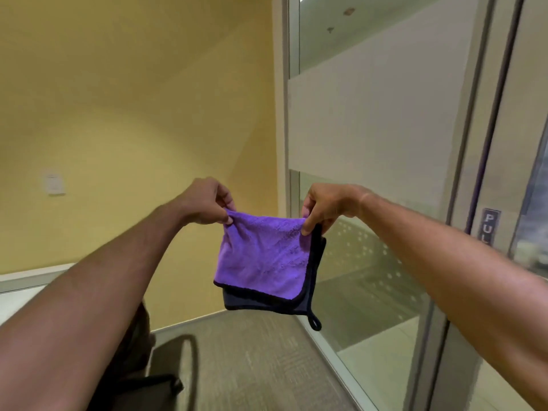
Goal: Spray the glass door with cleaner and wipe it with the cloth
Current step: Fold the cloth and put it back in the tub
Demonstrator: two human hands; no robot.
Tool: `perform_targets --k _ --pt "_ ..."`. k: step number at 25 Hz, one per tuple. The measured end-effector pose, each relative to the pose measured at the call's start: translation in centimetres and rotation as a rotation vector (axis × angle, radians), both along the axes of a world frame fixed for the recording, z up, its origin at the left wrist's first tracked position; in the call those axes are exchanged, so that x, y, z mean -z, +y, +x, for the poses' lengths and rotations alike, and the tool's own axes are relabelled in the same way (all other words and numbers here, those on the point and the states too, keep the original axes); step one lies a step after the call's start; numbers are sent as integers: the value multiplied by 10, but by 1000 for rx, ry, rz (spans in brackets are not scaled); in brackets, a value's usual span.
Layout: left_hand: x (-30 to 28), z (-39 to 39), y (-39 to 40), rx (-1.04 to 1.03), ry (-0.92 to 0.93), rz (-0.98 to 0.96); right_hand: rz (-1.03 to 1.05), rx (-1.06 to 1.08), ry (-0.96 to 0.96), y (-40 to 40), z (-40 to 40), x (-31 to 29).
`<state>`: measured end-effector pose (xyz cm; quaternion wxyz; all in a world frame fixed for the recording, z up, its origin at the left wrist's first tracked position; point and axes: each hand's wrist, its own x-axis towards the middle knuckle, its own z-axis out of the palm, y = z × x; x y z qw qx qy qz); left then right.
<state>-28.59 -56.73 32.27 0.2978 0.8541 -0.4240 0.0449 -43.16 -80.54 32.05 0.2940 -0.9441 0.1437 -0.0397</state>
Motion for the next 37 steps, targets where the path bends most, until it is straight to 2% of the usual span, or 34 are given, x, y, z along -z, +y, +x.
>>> perform_targets --k 12,19,24,29,33,37 --pt "19 101 271 -283 24 22 8 -292 99 240 179 14" --pt "45 144 382 -429 44 -6 -13 -475 88 343 258 30" --pt "66 186 427 -512 74 -11 -124 -586 85 388 319 48" --pt "71 238 446 -525 35 77 -286 -736 59 415 387 51" --pt "68 281 449 -493 -41 156 -456 -844 -77 428 431 48" --pt "62 314 445 -464 -82 141 -486 -918 -277 437 466 42"
